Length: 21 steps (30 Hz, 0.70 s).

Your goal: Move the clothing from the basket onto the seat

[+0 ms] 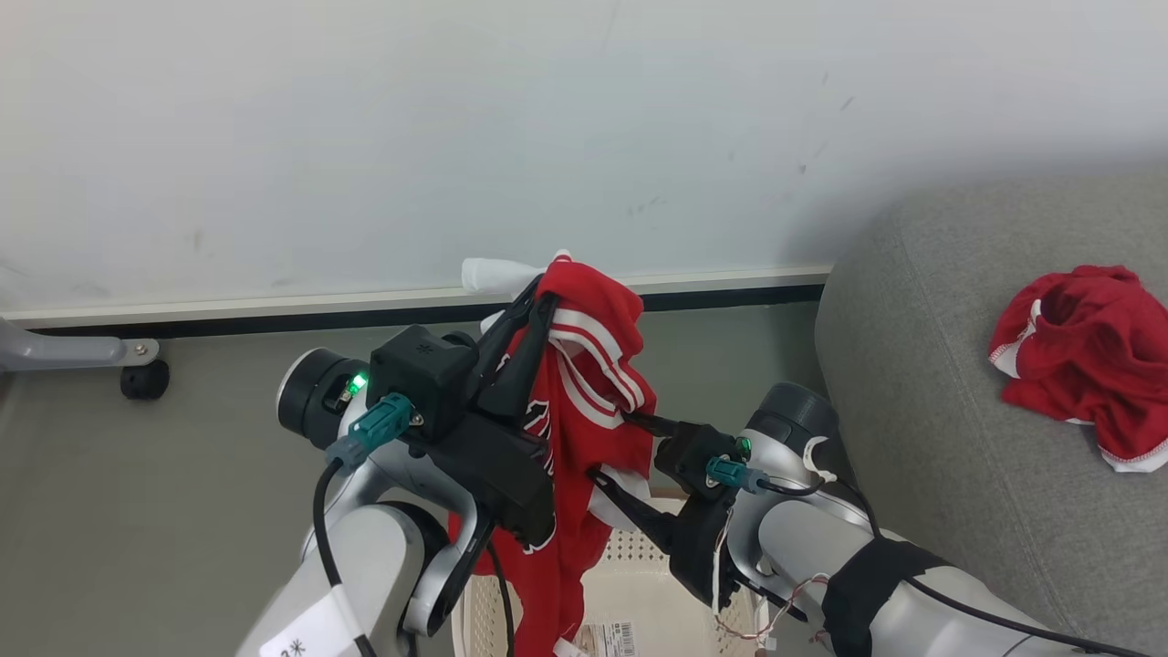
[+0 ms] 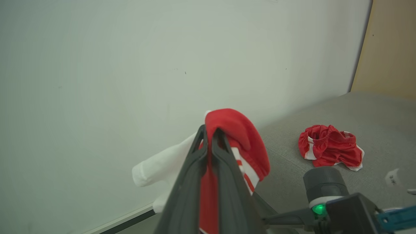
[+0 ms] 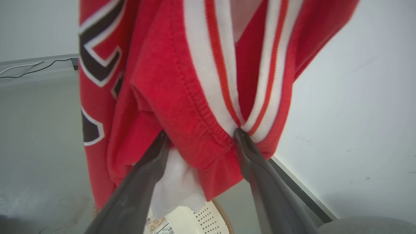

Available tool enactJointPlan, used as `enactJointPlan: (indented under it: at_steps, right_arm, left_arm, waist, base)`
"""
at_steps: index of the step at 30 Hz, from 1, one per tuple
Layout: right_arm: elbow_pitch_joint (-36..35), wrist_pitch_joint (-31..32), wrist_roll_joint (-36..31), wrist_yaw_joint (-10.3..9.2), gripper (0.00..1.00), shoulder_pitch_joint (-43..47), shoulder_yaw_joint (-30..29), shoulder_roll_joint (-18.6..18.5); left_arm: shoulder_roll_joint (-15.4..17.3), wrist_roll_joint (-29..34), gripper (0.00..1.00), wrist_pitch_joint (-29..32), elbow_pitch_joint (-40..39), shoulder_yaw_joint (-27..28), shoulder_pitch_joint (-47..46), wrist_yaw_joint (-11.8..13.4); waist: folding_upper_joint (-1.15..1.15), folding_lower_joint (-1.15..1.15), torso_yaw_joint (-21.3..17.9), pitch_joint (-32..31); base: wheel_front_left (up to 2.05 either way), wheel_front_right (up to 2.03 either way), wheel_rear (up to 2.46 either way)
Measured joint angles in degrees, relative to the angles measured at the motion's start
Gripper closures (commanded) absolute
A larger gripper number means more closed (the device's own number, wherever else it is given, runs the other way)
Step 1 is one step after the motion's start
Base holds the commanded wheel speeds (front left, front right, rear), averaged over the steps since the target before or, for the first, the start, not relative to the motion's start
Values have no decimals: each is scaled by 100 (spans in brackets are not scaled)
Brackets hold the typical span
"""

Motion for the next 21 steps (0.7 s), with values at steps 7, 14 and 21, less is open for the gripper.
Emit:
enactJointPlan:
  at_steps: [7,14,21]
  right_arm:
    - [27,-3,1,0,70,-132,35,40]
    - [-157,-3,94,0,100,-130,11,45]
    - [-359,-3,294,0,100,-113,-263,41]
  left_arm:
    - [-11,0,100,24,-16,-14,14,0]
    - [102,-5,100,41,-13,136,106,52]
    - [144,-38,100,-19,36,313,212,108]
  waist:
    - [0,0,26,-16]
    - [0,0,-32,-12]
    - [0,0,-167,3]
  base:
    - [0,0,0]
    - [0,0,0]
    - [0,0,0]
